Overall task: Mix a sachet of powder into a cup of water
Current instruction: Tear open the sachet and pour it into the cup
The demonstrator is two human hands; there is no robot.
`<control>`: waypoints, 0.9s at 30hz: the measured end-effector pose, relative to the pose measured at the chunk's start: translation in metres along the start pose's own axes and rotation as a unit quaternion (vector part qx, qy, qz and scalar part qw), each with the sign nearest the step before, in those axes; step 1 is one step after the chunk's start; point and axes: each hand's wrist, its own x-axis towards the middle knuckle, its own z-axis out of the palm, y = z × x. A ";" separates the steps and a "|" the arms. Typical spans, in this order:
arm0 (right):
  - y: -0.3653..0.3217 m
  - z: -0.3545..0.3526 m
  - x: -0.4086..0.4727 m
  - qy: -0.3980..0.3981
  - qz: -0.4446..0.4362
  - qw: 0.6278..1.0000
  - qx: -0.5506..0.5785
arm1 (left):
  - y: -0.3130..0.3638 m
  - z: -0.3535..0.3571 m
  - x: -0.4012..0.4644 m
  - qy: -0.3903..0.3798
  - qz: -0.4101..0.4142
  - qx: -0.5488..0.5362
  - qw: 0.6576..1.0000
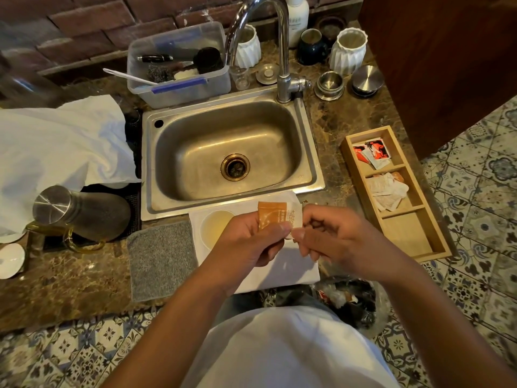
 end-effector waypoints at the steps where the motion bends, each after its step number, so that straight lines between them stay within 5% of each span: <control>1: 0.000 0.000 0.000 0.000 -0.011 1.000 -0.007 | 0.000 0.001 -0.001 0.003 -0.001 -0.007 1.000; 8: 0.003 0.004 0.001 0.086 -0.099 0.984 -0.122 | 0.000 0.011 -0.002 0.010 -0.013 -0.069 0.997; 18: 0.026 0.016 -0.009 0.227 -0.186 0.885 -0.361 | -0.011 0.020 0.008 0.027 -0.058 -0.108 0.992; 22: 0.032 0.021 -0.016 0.262 -0.178 0.876 -0.363 | -0.015 0.027 0.009 0.024 -0.093 -0.151 0.984; 27: 0.021 0.021 -0.019 0.310 -0.112 0.911 -0.249 | -0.022 0.021 0.008 0.044 -0.107 -0.159 0.981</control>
